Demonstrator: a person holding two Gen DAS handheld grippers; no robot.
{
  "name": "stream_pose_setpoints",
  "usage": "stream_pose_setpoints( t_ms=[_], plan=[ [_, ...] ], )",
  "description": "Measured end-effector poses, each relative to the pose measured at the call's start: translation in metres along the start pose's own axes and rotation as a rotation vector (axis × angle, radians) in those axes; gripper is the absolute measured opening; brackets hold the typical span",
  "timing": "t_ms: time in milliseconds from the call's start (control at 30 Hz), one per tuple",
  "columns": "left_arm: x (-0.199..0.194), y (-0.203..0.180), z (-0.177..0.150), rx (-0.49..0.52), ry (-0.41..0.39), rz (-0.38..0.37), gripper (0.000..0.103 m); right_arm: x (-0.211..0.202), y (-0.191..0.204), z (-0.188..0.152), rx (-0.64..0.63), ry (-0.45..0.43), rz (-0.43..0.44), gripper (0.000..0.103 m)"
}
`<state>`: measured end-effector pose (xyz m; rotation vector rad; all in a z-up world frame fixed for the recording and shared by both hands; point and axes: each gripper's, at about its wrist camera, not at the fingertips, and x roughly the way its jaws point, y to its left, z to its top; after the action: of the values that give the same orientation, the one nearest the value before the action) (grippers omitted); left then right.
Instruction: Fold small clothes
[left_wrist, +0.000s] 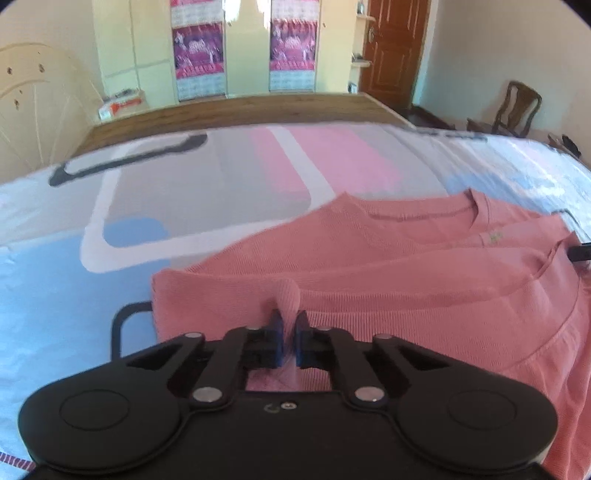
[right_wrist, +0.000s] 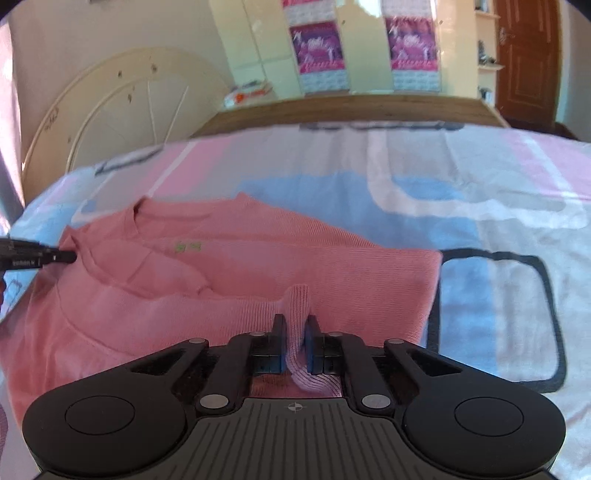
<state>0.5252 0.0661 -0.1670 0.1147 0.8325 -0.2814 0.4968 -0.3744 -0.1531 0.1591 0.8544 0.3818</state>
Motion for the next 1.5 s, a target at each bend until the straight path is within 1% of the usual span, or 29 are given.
stream_pose_setpoints(
  t_ms=[167, 267, 333, 400, 467, 567, 667, 767, 833, 867, 900, 933, 967, 1000, 1033, 1100, 1133, 1233, 1300, 1333, 1400, 1433, 1500],
  plan=[
    [-0.029, 0.006, 0.006, -0.086, -0.136, 0.020, 0.004, -0.031, 0.001, 0.004, 0.061, -0.160, -0.012, 0.007],
    [-0.037, 0.006, 0.017, -0.118, -0.208, 0.063, 0.004, -0.040, 0.008, 0.013, 0.043, -0.244, -0.078, 0.007],
    [-0.032, 0.010, 0.027, -0.160, -0.213, 0.072, 0.004, -0.039, 0.008, 0.023, 0.054, -0.281, -0.107, 0.007],
    [-0.019, 0.012, 0.033, -0.180, -0.200, 0.107, 0.004, -0.028, 0.008, 0.034, 0.070, -0.272, -0.125, 0.007],
    [-0.004, 0.011, 0.034, -0.184, -0.173, 0.136, 0.004, -0.008, 0.009, 0.040, 0.070, -0.239, -0.149, 0.007],
    [0.015, 0.007, 0.033, -0.186, -0.137, 0.170, 0.004, 0.019, 0.006, 0.042, 0.095, -0.187, -0.177, 0.007],
    [0.026, 0.007, 0.029, -0.180, -0.114, 0.201, 0.004, 0.036, 0.000, 0.038, 0.106, -0.151, -0.200, 0.007],
    [0.042, 0.007, 0.017, -0.148, -0.061, 0.241, 0.005, 0.053, -0.008, 0.028, 0.105, -0.096, -0.232, 0.007],
    [0.043, -0.001, 0.015, -0.103, -0.064, 0.269, 0.007, 0.052, -0.010, 0.027, 0.110, -0.109, -0.239, 0.008],
    [0.041, -0.003, 0.016, -0.096, -0.060, 0.276, 0.008, 0.050, -0.011, 0.028, 0.116, -0.110, -0.238, 0.012],
    [0.039, -0.002, 0.018, -0.101, -0.057, 0.278, 0.016, 0.047, -0.010, 0.029, 0.107, -0.117, -0.249, 0.019],
    [0.036, -0.001, 0.019, -0.112, -0.057, 0.288, 0.029, 0.042, -0.008, 0.030, 0.090, -0.131, -0.272, 0.021],
    [0.031, 0.002, 0.019, -0.124, -0.063, 0.298, 0.037, 0.036, -0.006, 0.030, 0.076, -0.147, -0.292, 0.021],
    [0.024, 0.004, 0.019, -0.141, -0.073, 0.305, 0.052, 0.029, -0.004, 0.029, 0.071, -0.159, -0.294, 0.021],
    [0.014, 0.006, 0.017, -0.164, -0.096, 0.309, 0.060, 0.022, -0.001, 0.029, 0.071, -0.172, -0.284, 0.021],
    [-0.008, 0.006, 0.010, -0.199, -0.140, 0.299, 0.062, 0.006, 0.007, 0.025, 0.061, -0.198, -0.253, 0.021],
    [-0.016, 0.003, 0.007, -0.196, -0.145, 0.282, 0.062, 0.001, 0.013, 0.021, 0.048, -0.203, -0.236, 0.021],
    [-0.032, -0.015, -0.008, -0.140, -0.138, 0.232, 0.062, -0.005, 0.033, 0.006, 0.016, -0.190, -0.191, 0.021],
    [-0.035, -0.030, -0.017, -0.096, -0.117, 0.181, 0.063, -0.002, 0.044, -0.002, 0.021, -0.170, -0.158, 0.021],
    [-0.034, -0.036, -0.020, -0.074, -0.108, 0.172, 0.064, -0.002, 0.049, -0.006, 0.023, -0.166, -0.148, 0.021],
    [-0.022, -0.044, -0.024, -0.031, -0.083, 0.201, 0.065, 0.004, 0.059, -0.012, 0.009, -0.148, -0.135, 0.021],
    [-0.014, -0.041, -0.024, -0.040, -0.064, 0.225, 0.065, 0.007, 0.062, -0.014, -0.007, -0.139, -0.145, 0.021],
    [-0.002, -0.024, -0.025, -0.119, -0.035, 0.241, 0.067, 0.012, 0.062, -0.019, -0.024, -0.128, -0.168, 0.021]
  ],
)
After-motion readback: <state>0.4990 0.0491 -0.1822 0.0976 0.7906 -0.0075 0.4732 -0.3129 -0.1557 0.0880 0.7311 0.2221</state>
